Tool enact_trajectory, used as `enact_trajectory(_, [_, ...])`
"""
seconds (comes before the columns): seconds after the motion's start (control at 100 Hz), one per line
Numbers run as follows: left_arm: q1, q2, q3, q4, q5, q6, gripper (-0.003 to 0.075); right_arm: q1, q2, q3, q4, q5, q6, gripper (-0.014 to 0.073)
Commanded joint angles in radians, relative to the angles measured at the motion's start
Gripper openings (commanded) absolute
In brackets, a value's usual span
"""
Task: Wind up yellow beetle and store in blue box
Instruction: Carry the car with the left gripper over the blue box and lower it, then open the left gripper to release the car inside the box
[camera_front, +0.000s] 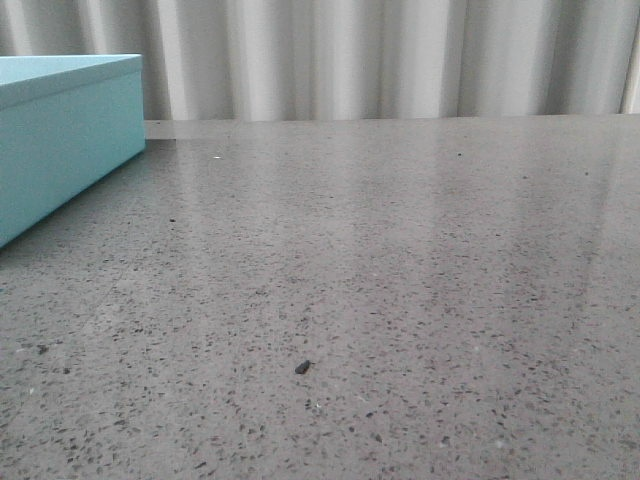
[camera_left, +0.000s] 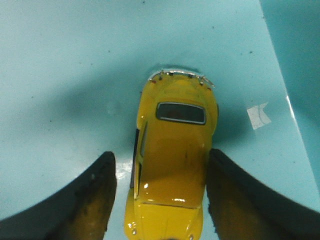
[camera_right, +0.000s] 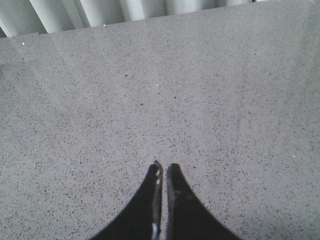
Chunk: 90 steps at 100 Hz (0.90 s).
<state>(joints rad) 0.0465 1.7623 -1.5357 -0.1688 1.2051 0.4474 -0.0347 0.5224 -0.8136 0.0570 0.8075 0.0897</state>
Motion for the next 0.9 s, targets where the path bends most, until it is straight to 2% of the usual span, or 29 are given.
enact_trajectory(0.0, [0.0, -0.045, -0.025, -0.024, -0.002, -0.019, 0.0374, -0.004, 0.003, -0.021, -0.001, -0.088, -0.014, -0.0061])
enact_trajectory(0.19, [0.0, -0.052, -0.025, -0.025, 0.066, -0.036, 0.037, -0.004, 0.003, -0.021, -0.001, -0.095, -0.014, -0.0061])
enact_trajectory(0.31, [0.0, -0.076, -0.045, -0.029, 0.064, -0.11, 0.0317, -0.004, 0.003, -0.021, -0.018, -0.112, -0.014, -0.0061])
enact_trajectory(0.62, [0.0, -0.26, -0.095, -0.083, 0.031, -0.138, -0.0021, -0.004, 0.005, -0.017, -0.13, -0.179, -0.014, -0.0061])
enact_trajectory(0.79, [0.0, -0.401, -0.095, -0.083, 0.017, -0.138, -0.0021, -0.004, 0.005, 0.017, -0.134, -0.289, -0.014, -0.0061])
enact_trajectory(0.89, [0.0, -0.482, -0.095, -0.083, -0.034, -0.138, -0.0021, -0.004, 0.005, 0.031, -0.134, -0.3, -0.014, -0.0061])
